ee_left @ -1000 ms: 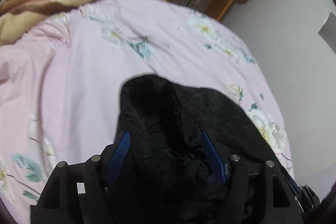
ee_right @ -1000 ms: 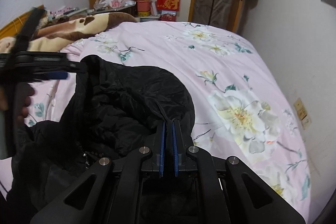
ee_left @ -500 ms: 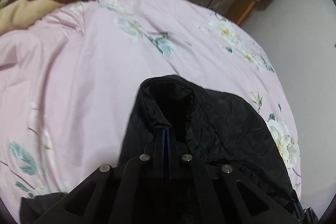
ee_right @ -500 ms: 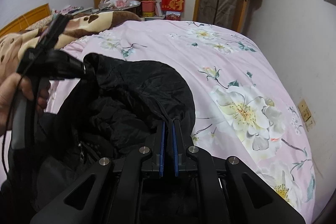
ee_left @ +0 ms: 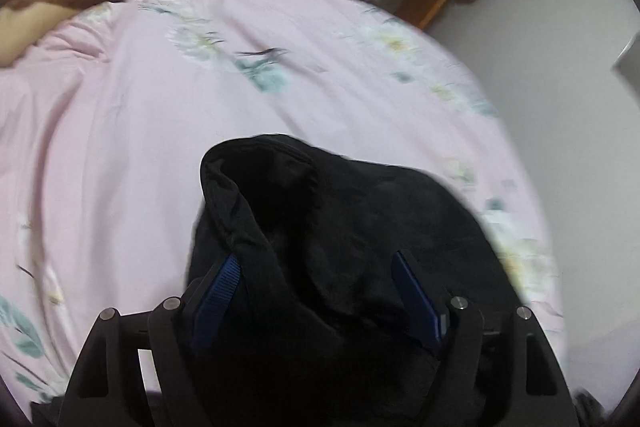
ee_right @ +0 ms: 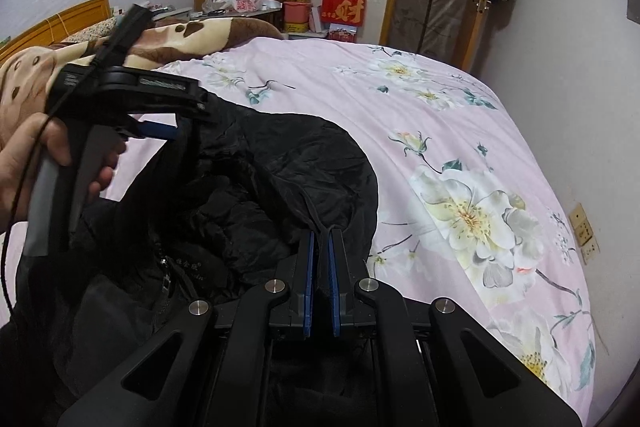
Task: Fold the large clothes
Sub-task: 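Lift the jacket with both tools and fold it toward the collar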
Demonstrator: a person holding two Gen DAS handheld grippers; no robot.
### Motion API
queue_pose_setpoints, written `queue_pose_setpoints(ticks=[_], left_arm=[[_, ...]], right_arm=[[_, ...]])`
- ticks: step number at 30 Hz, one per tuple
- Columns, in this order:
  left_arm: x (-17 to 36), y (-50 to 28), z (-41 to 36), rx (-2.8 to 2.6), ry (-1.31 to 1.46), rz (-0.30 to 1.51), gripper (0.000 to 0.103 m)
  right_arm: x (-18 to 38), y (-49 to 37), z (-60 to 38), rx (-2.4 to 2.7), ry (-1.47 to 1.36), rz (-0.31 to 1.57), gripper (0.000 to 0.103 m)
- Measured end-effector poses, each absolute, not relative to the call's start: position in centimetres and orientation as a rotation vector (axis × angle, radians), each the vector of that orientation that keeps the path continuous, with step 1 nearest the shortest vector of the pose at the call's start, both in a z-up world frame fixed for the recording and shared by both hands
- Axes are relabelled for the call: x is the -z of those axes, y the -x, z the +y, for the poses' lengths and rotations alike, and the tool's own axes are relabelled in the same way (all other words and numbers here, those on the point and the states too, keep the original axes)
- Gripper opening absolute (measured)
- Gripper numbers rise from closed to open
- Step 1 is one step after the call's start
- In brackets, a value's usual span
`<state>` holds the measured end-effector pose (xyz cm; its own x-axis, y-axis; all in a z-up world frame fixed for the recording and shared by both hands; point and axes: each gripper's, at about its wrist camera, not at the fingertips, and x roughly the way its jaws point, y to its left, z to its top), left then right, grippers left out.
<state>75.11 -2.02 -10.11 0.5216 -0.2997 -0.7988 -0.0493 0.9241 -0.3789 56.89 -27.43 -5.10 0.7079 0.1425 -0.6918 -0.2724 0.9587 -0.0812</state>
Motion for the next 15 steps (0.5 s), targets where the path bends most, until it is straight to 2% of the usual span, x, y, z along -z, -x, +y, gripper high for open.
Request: queue_pose_setpoints(ticks=[2, 4, 5, 6, 8, 15], left_arm=[[11.1, -75.9, -2.1, 0.124, 0.386, 1.026, 0.077], [12.2, -76.4, -2.5, 0.089, 0.344, 1.07, 0.053], [12.7, -76.5, -2.6, 0.07, 0.315, 1.095, 0.025], [12.8, -76.4, -2.3, 0.077, 0.339, 1.1, 0.015], [12.3, -75.8, -1.6, 0.092, 0.386, 1.073, 0.009], [7.7, -70.1, 1.9, 0.187, 0.512, 0.878, 0.008]], right_arm=[[5.4, -56.7, -27.6, -0.239, 0.171, 0.747, 0.006], [5.7, -56.5, -27.5, -0.247, 0.184, 0.746, 0.006], [5.8, -56.4, -27.4, -0.245, 0.195, 0.745, 0.006], [5.9, -56.3, -27.2, -0.247, 0.203, 0.745, 0.006], [5.9, -56.2, -27.0, -0.255, 0.195, 0.745, 0.006], [5.1, -55.2, -27.1, -0.232, 0.192, 0.729, 0.006]])
